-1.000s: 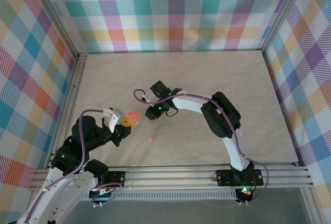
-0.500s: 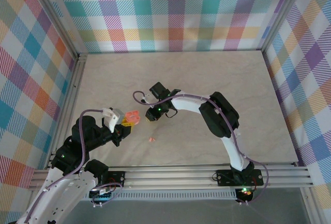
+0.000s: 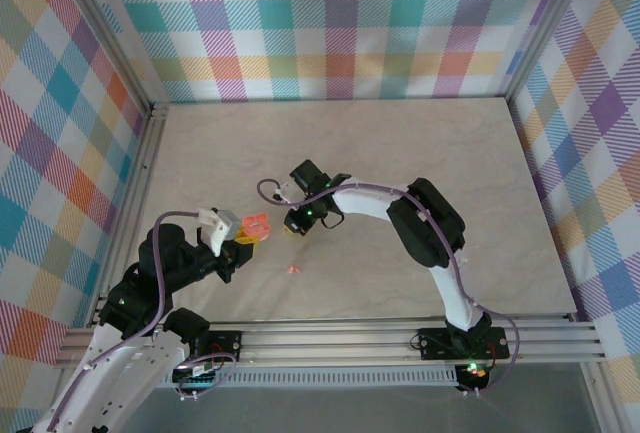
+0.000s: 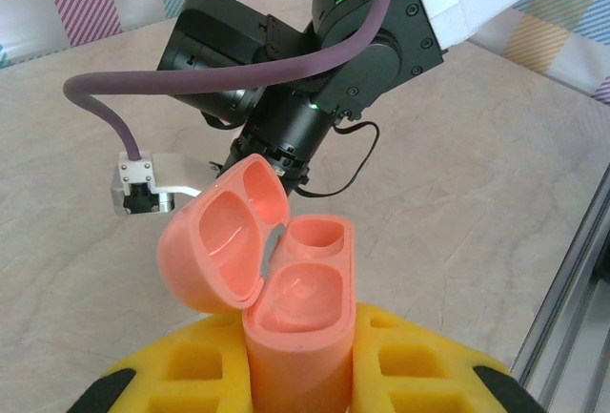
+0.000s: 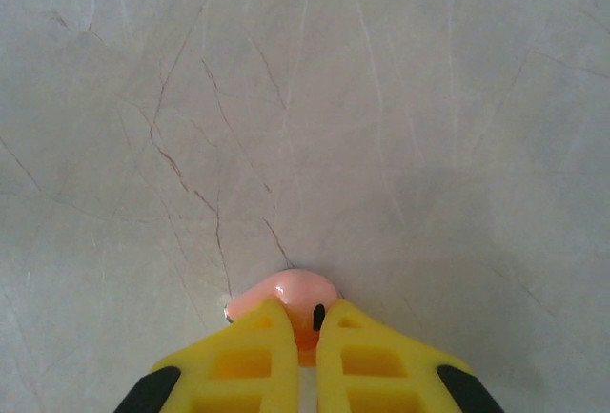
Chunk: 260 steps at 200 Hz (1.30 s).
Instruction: Insert wireless bluetooth earbuds into charging case
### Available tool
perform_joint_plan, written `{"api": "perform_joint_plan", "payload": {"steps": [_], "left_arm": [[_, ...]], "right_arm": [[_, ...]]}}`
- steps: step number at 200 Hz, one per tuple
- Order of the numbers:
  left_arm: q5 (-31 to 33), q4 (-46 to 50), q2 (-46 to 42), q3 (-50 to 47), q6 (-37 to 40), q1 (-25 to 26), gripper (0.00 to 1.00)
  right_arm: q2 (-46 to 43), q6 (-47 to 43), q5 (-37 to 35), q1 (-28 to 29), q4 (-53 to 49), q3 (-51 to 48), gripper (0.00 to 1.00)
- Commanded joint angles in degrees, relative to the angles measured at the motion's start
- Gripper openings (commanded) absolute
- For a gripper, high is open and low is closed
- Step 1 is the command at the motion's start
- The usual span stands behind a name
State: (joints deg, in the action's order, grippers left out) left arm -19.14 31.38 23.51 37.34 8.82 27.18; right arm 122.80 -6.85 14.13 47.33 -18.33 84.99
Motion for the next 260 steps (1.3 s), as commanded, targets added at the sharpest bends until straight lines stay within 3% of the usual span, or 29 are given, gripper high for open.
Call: {"api": "perform_joint_plan", "payload": {"steps": [1,66,147,213,260], "left_arm": [[0.09,-1.55,-0.48,0.01,0.06,-0.37,0.00],[-2.39,-5.92,0.92,-1.25,-1.29,-0.37,0.00],[-9.48,-22.81,4.71,-5.06,-5.86,-0.37,0.00],[-13.50,-39.62,11.74,-7.33,-6.92,-0.22,0.00],[-15.83,-44.05,20.28,-4.10,-6.02,0.16,0.00]], "right_arm": [[-4.28,-1.55,-2.79,0.06,1.64,-2.73,0.01],[-15.06,-1.92,-9.70,-2.39,8.97,-12.04,0.00],[-39.01,-7.94,-19.21,-4.28,15.23,-23.99,0.01],[-55.57,-10.35,-12.51,-4.34,16.85,-27.68,0.01],[-60.67,-12.77,-6.04,-4.28,18.93,-26.99,0.02]]}}
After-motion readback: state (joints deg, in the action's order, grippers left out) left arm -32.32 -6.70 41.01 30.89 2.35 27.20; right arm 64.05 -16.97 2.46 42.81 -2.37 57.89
